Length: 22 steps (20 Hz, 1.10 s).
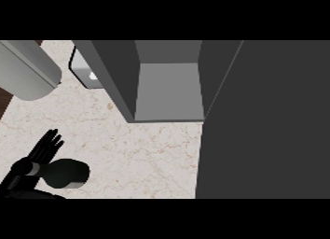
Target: Pick up the wine, place it into the cabinet and close the cabinet
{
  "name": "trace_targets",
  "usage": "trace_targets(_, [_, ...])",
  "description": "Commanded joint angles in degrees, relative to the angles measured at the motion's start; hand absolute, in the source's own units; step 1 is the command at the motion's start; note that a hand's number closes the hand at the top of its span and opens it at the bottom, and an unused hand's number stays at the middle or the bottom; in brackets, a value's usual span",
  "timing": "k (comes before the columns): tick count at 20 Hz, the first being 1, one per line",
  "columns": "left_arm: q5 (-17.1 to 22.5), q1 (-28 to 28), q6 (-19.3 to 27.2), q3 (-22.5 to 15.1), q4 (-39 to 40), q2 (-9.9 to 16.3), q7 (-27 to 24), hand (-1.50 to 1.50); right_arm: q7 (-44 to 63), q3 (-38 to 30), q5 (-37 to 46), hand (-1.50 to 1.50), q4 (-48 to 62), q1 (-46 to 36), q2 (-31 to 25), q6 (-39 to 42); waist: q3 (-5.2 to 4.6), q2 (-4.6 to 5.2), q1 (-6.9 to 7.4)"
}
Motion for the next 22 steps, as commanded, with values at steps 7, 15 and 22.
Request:
trace_targets(7, [-0.7,-3.5,1.9,-0.2,10.6,-3.2,-6.0,-1.5,6.9,-2.7,-5.1,-1.5,-15.0,2.6,-2.0,-0.1,-0.01,0.04,-0.04])
trace_targets(15, [5.7,-6.1,-1.4,3.7,16.5,-2.7,-6.1,-1.5,5.3,-0.7,-2.6,-1.5,-14.1,2.6,-1.6,0.3,0.0,-0.02,0.25])
trace_targets(22, [5.9,-9.2,-3.1,2.5,23.8,-3.9,-8.5,-1.5,3.4,2.0,-0.1,-1.5,-11.0,3.2,0.1,-0.4,-0.02,0.08,0.19])
